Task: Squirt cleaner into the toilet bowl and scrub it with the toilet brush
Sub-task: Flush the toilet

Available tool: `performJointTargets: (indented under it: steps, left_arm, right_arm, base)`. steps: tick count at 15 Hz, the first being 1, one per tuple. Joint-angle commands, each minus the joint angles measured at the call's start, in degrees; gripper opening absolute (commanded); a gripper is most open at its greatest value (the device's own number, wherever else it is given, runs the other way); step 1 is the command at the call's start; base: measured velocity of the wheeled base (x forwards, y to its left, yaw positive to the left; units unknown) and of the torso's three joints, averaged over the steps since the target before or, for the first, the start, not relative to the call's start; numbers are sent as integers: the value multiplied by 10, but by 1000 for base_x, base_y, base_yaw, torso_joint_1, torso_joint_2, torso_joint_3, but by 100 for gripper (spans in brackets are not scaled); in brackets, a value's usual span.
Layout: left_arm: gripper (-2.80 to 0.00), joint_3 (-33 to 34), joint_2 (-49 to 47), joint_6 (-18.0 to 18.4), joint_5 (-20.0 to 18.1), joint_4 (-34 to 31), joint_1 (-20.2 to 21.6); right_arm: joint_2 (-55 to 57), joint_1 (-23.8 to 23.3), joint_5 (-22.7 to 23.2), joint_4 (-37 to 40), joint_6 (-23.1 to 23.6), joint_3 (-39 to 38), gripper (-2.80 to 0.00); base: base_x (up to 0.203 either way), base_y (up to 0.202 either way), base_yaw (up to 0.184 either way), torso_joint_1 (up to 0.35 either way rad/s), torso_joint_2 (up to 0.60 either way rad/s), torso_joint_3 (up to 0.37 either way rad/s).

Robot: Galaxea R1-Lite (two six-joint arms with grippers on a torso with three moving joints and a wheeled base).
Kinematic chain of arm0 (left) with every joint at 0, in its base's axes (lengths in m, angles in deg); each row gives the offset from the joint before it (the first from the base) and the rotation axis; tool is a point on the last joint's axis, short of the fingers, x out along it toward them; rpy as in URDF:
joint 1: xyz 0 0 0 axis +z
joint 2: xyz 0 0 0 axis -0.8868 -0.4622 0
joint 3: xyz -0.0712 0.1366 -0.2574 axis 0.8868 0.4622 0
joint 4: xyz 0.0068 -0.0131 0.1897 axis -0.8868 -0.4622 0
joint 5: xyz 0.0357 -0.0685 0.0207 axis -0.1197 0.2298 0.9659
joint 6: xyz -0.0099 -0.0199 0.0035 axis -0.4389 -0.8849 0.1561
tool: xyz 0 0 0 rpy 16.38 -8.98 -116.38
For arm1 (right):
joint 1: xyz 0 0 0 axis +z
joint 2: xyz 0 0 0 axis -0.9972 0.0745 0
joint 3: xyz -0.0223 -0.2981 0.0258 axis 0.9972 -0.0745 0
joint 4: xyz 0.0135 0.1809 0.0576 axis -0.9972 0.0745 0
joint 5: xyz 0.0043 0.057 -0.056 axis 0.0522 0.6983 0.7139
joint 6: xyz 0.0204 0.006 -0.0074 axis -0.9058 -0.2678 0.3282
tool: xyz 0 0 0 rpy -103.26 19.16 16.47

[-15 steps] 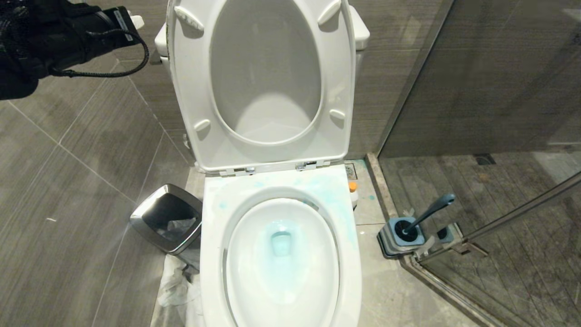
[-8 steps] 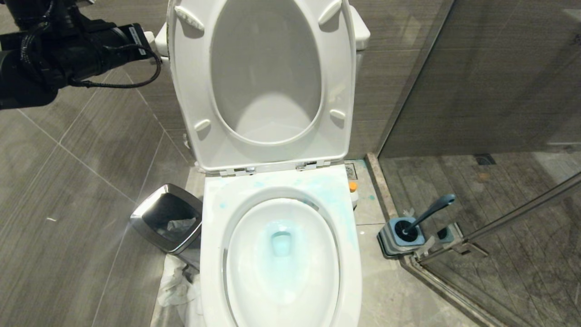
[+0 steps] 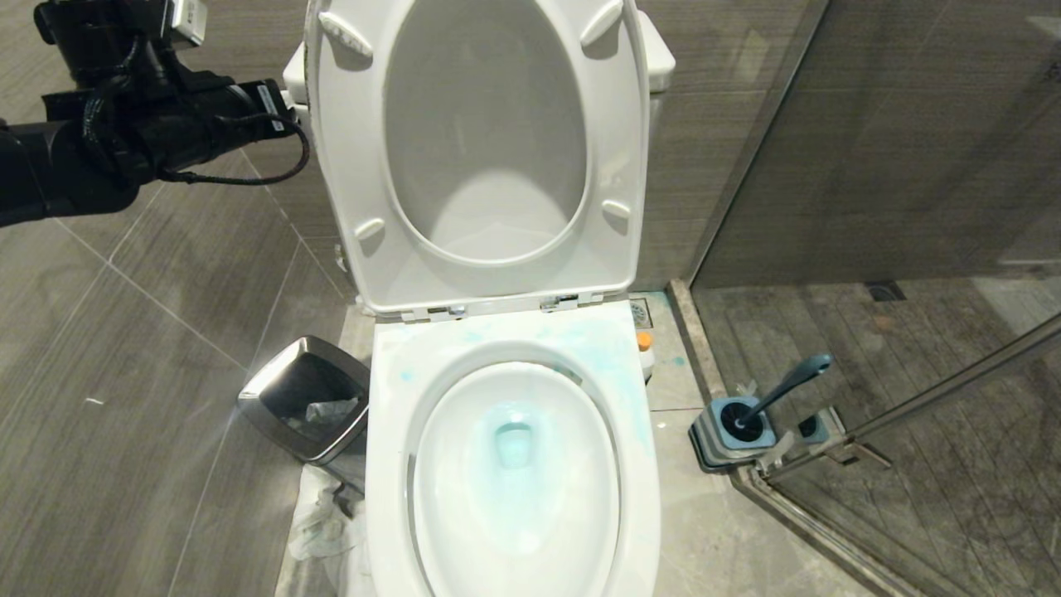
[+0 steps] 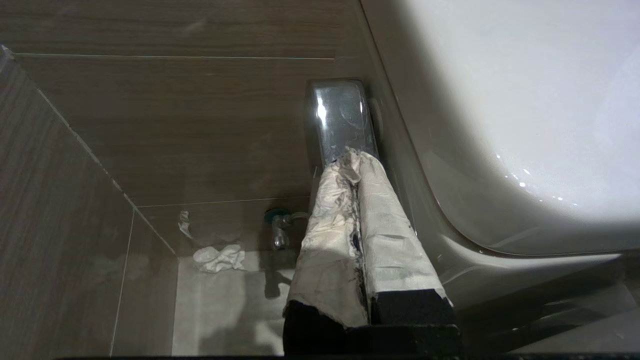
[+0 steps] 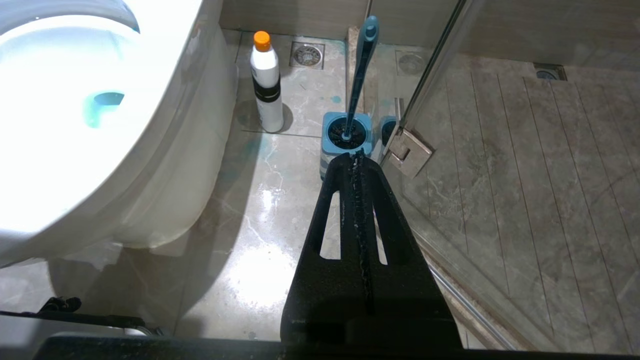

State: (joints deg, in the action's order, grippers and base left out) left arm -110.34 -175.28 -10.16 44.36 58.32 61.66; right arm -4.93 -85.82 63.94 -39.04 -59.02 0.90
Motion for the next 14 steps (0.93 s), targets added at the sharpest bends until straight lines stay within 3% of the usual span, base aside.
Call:
performJointTargets:
  steps: [1,4,14]
  left_arm:
    - [-280,0,-14,1,2,-8,0]
    - [-280,0,-27,41,0,-29,-1]
    - [-280,0,-50,71,-12,-62,-10]
  right_arm:
    - [1,0,0,0,0,0,-280]
    - [1,0,0,0,1,0,-280]
    - [1,0,0,0,0,0,-280]
  base:
    - [0,0,0,0,0,0]
    - [0,0,0,0,0,0]
    - [0,0,0,0,0,0]
